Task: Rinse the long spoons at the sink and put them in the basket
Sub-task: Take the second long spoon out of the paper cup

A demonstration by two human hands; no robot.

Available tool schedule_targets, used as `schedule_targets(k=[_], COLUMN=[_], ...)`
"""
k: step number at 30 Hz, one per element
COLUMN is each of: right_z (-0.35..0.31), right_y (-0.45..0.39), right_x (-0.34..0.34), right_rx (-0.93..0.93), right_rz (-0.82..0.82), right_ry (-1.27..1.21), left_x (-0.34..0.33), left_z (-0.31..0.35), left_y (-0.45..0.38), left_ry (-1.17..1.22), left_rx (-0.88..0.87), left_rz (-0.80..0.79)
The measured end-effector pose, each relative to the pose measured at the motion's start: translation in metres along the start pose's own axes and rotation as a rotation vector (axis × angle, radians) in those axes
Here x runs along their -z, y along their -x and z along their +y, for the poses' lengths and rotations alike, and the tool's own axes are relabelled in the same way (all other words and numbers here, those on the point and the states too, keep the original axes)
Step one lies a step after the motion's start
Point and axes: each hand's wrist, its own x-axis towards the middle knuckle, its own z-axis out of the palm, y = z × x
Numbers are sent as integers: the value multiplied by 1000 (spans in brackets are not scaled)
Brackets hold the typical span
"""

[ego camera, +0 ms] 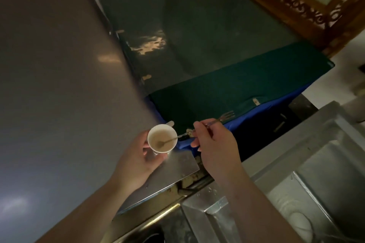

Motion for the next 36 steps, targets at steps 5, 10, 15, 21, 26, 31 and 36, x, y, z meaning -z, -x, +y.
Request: schedule_targets(k=[5,10,15,21,26,31,36], right_z=[4,6,5,7,20,51,97], right_y=[3,9,20,37,51,75,111], right_x=[-5,3,21,51,80,133,203], right_rx=[-94,-151,-175,-199,-213,-189,-211], right_rz=[2,92,189,219,276,424,615], right_ry=[-113,-274,-434,-660,-875,-1041,-1150], left_x=[3,4,5,4,-26,-85,-169], left_z=[4,10,25,59,98,141,175], left_y=[2,4,15,39,37,35,44], left_ry=[-14,-2,-17,-105,-77,-59,-38], left_rx=[0,24,70,-6,-53,-128,-199], left_rz=[-2,-7,33,238,252,34,-168])
